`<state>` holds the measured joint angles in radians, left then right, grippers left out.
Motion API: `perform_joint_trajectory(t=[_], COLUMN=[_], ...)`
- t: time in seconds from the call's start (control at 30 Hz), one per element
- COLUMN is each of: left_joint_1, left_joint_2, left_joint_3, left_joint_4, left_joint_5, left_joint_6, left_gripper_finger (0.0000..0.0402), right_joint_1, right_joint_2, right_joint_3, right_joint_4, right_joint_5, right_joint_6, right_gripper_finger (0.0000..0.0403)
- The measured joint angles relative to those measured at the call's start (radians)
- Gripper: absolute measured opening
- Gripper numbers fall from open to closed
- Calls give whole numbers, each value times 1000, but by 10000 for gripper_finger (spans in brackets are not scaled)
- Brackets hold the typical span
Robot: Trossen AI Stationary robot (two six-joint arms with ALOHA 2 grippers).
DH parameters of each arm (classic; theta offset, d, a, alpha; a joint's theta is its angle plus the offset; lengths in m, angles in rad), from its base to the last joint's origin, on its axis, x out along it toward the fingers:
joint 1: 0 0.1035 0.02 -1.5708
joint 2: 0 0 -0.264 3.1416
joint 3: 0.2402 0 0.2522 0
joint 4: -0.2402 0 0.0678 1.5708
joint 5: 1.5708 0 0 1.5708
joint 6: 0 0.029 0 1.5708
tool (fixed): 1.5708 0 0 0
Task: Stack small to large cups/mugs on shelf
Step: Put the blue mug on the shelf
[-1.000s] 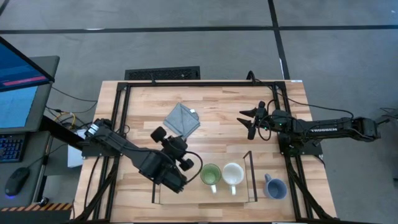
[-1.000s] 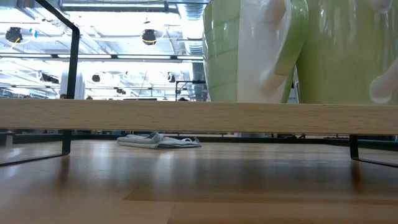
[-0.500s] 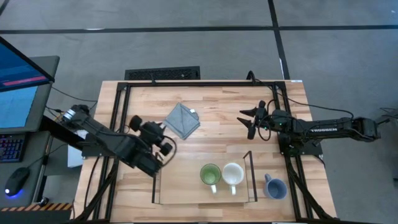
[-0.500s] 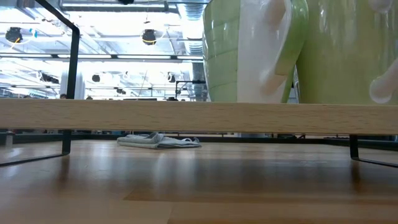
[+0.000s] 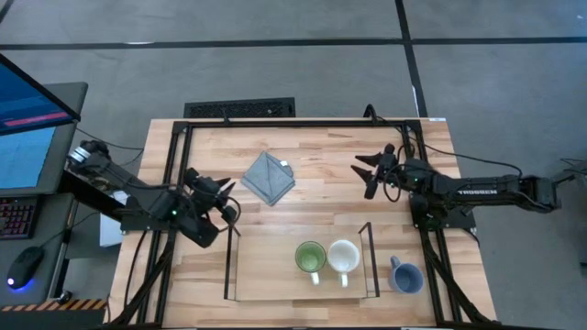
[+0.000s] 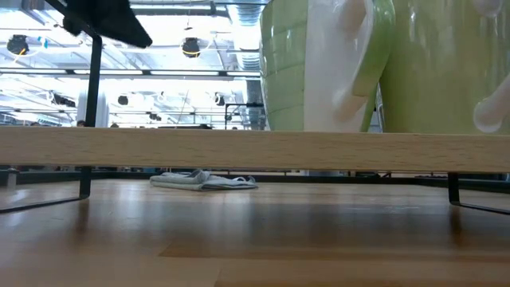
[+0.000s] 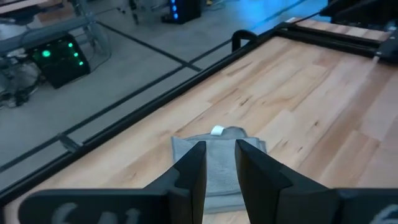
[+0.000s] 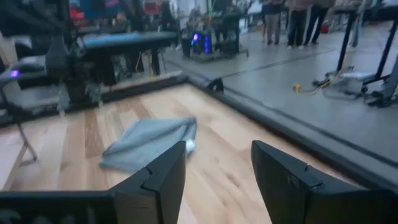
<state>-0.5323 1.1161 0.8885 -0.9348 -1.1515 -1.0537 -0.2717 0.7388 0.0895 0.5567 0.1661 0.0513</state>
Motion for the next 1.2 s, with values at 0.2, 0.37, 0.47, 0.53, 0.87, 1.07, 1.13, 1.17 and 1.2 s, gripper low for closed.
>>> perform_joint_trajectory(t=[0.2, 0.37, 0.47, 0.53, 0.87, 1.07, 1.13, 1.17, 1.2], left_joint_1=[0, 9, 31, 54, 283, 381, 408, 419, 429], left_joint_2=[-100, -166, -198, -220, -411, -547, -593, -613, -634], left_joint_3=[-155, -269, -336, -382, -586, -682, -726, -747, -766], left_joint_4=[192, 403, 564, 681, 1039, 1066, 1080, 1087, 1088], left_joint_5=[-24, -23, -1, 31, 282, 352, 409, 426, 437], left_joint_6=[140, 304, 448, 560, 882, 937, 936, 932, 932], left_gripper_finger=[76, 76, 76, 76, 76, 76, 76, 76, 76], right_joint_1=[-21, -34, -41, -45, -45, -45, -45, -45, -45], right_joint_2=[1, 1, 1, 1, 1, 1, 1, 1, 1], right_joint_3=[0, 0, 0, 0, 0, 0, 0, 0, 0], right_joint_4=[1, 3, 4, 5, 5, 5, 5, 5, 5], right_joint_5=[0, 0, 0, 0, 0, 0, 0, 0, 0], right_joint_6=[0, -6, -26, -26, -26, -26, -25, -26, -25], right_gripper_finger=[205, 205, 205, 205, 205, 205, 205, 205, 205])
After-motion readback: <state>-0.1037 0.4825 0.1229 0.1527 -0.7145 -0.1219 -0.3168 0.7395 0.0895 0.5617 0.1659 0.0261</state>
